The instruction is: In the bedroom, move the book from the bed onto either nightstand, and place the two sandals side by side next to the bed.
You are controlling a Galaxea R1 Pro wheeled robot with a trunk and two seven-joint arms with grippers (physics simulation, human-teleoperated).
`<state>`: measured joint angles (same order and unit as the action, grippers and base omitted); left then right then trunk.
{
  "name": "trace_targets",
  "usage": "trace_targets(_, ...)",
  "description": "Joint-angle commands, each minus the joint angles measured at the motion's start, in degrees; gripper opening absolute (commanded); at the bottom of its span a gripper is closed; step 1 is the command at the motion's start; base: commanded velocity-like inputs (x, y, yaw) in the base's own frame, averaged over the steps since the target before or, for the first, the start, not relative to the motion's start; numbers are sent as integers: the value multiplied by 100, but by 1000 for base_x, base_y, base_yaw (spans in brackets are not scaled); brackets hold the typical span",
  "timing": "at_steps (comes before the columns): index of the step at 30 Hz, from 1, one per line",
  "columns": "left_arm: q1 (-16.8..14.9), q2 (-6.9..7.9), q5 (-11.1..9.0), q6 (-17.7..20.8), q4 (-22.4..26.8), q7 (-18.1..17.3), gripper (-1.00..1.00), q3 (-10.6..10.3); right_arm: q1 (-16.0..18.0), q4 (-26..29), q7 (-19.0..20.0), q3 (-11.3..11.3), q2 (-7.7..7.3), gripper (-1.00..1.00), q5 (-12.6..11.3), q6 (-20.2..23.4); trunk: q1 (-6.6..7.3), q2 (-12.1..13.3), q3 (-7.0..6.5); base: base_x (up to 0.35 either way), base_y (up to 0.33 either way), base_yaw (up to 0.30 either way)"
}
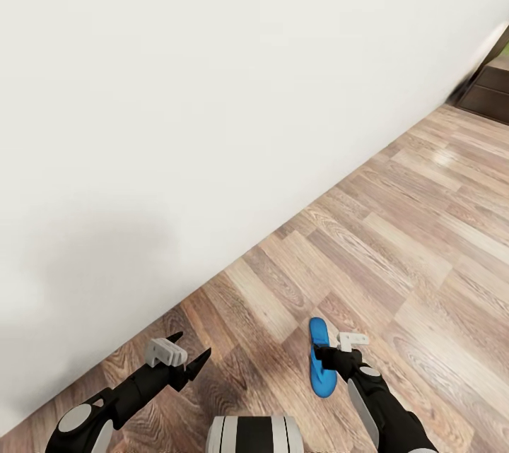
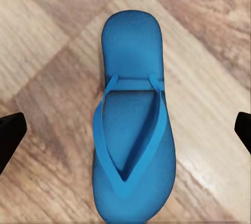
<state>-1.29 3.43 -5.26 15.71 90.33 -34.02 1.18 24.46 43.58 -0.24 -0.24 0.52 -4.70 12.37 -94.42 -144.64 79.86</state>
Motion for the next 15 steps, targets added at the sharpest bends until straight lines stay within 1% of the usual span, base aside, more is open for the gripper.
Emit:
trace_targets(1, -1, 0, -55, 55, 2, -18, 100, 5, -1, 10, -3, -2, 1, 100, -49, 28, -1, -3, 27, 0, 0, 0)
trace_targets(15, -2, 0, -55, 55, 5, -17, 100, 5, 2, 10, -3, -2, 1, 100, -49, 28, -37, -22, 337, 0, 0, 0)
